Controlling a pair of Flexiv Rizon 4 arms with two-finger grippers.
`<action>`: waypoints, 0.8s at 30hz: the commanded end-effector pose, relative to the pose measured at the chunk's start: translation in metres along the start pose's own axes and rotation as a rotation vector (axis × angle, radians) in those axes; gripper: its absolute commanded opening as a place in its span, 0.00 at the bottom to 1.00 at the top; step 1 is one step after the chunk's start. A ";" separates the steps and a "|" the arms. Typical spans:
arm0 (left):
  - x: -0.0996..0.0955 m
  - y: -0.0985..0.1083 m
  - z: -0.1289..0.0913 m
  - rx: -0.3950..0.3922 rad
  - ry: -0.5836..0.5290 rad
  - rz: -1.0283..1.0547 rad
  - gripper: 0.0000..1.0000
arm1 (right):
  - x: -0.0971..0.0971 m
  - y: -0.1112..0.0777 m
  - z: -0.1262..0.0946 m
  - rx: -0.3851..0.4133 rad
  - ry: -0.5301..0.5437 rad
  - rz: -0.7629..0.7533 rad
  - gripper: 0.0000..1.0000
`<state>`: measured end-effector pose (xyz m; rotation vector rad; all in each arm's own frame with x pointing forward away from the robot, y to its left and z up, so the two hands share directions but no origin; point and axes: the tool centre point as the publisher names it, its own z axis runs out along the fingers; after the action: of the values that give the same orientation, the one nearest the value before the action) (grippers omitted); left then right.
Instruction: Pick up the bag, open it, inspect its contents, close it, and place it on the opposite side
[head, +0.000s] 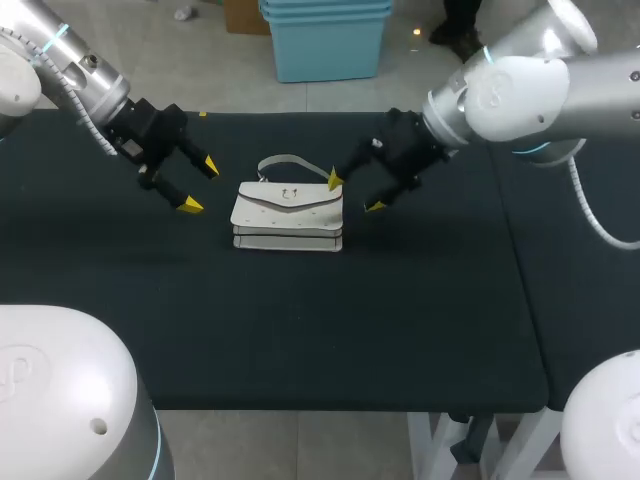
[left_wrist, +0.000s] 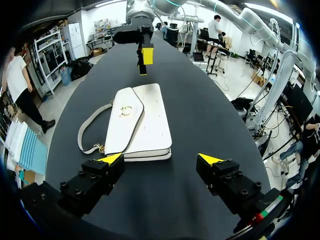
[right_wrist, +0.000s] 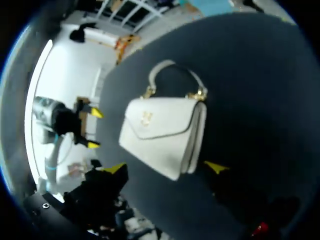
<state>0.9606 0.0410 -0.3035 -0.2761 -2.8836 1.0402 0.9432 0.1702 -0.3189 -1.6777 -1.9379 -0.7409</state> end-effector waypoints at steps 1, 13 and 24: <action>-0.001 0.001 0.001 0.003 0.000 0.001 1.00 | 0.009 -0.005 -0.013 0.014 -0.264 -0.213 1.00; -0.001 0.001 0.001 0.003 0.000 0.001 1.00 | 0.007 -0.005 -0.015 0.067 -0.313 -0.274 1.00; -0.024 -0.018 -0.008 -0.002 -0.037 0.174 1.00 | 0.059 -0.020 -0.028 -0.094 -0.564 -0.766 1.00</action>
<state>0.9785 0.0253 -0.2895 -0.5088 -2.9433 1.0558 0.9369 0.1897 -0.2720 -1.4188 -2.6122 -0.6106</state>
